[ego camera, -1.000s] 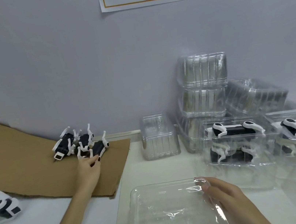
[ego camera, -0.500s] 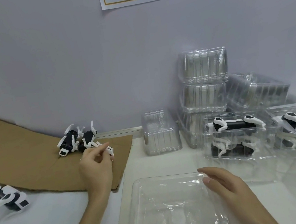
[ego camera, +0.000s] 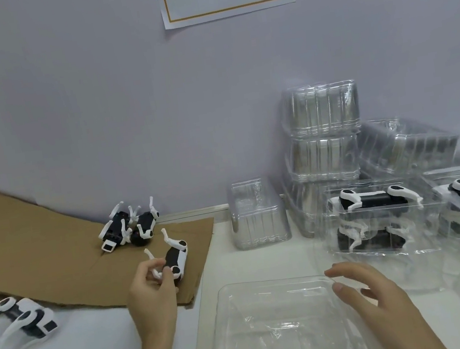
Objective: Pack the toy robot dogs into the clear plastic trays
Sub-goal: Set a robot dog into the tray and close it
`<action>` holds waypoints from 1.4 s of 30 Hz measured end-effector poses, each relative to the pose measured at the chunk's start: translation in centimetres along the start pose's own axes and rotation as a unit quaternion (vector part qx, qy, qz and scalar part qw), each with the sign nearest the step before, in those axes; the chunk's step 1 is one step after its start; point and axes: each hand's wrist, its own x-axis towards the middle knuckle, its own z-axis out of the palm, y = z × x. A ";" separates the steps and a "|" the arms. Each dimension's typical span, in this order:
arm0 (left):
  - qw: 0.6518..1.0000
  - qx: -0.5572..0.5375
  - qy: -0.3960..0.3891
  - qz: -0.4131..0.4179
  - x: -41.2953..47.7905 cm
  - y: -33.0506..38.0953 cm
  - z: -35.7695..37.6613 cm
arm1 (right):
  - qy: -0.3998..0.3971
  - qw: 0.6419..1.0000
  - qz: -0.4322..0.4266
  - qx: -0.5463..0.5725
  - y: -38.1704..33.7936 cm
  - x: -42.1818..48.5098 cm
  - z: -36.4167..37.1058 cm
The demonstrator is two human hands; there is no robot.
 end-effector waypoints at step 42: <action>0.895 -0.133 -0.423 -0.041 -4.3 0.7 -1.1 | -0.403 0.899 -0.099 -0.143 -10.9 8.7 0.8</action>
